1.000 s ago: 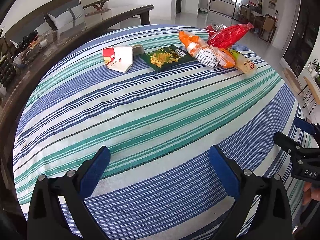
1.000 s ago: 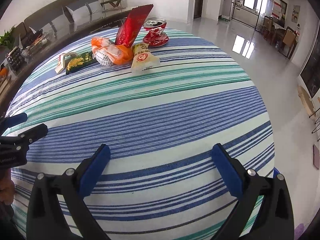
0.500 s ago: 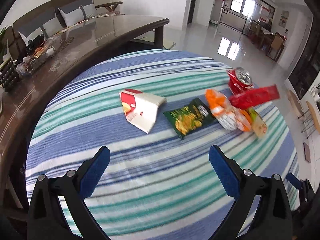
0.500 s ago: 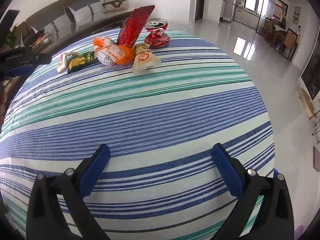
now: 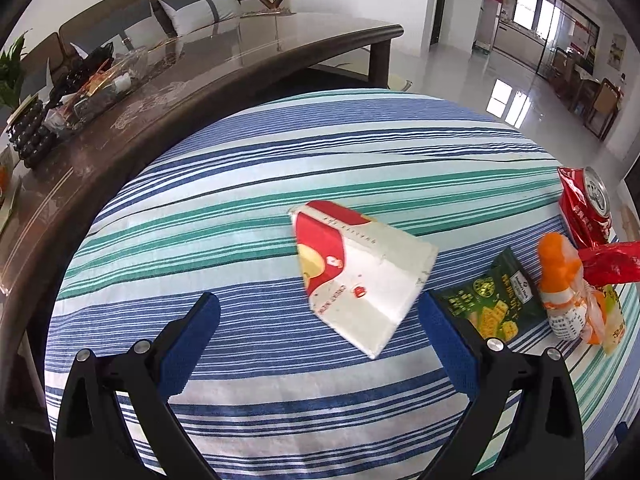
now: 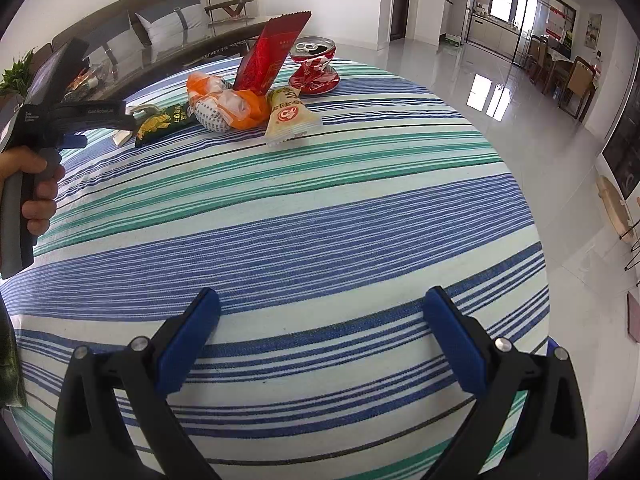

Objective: Collect trash
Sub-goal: 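Lower the left tool onto the white-red paper snack bag and grasp it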

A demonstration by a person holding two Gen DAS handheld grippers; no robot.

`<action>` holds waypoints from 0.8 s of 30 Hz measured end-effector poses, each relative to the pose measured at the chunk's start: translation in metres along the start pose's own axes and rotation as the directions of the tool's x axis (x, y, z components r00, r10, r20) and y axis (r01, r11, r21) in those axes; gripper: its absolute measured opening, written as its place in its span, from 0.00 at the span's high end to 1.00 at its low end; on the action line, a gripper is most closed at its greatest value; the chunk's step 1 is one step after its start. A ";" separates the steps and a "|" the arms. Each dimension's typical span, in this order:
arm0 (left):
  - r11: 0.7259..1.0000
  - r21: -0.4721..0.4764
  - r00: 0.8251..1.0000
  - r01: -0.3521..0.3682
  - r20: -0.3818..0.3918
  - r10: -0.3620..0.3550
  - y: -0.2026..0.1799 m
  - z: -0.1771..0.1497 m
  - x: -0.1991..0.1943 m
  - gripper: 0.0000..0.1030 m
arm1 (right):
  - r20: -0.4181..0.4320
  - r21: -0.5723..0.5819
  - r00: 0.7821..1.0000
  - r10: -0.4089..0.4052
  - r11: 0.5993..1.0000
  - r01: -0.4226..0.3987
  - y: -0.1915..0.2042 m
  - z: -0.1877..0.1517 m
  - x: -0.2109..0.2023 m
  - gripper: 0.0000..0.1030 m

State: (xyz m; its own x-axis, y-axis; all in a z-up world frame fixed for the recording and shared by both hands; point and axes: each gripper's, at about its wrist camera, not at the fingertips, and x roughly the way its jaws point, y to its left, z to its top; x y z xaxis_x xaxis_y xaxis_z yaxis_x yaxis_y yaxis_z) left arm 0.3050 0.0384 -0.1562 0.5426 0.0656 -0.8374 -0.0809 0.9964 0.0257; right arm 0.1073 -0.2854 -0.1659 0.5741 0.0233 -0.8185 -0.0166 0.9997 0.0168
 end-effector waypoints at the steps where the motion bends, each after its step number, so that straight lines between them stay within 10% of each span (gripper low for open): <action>1: 1.000 -0.004 1.000 -0.006 -0.001 0.006 0.006 -0.002 -0.001 0.05 | 0.000 0.000 1.000 0.000 1.000 0.000 0.000 0.000 0.000 0.05; 8: 0.996 -0.011 0.996 -0.092 0.019 0.092 0.060 -0.015 -0.020 0.05 | 0.000 0.000 1.000 0.000 1.000 0.000 0.000 0.000 0.000 0.05; 16: 0.991 0.066 0.989 0.113 0.093 -0.119 0.009 0.014 -0.048 0.05 | 0.000 0.000 1.000 0.000 1.000 0.000 0.000 0.000 0.000 0.05; 24: 0.999 0.028 1.000 -0.023 -0.015 0.023 -0.015 0.040 0.021 0.18 | 0.000 0.000 1.000 0.000 1.000 0.000 0.000 0.000 0.000 0.05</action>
State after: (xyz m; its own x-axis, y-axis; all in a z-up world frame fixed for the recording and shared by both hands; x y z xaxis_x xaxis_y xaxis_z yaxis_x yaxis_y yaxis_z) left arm 0.3517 0.0266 -0.1525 0.5277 0.0881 -0.8449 -0.0698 0.9957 0.0603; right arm 0.1069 -0.2857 -0.1659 0.5740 0.0233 -0.8185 -0.0167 0.9997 0.0167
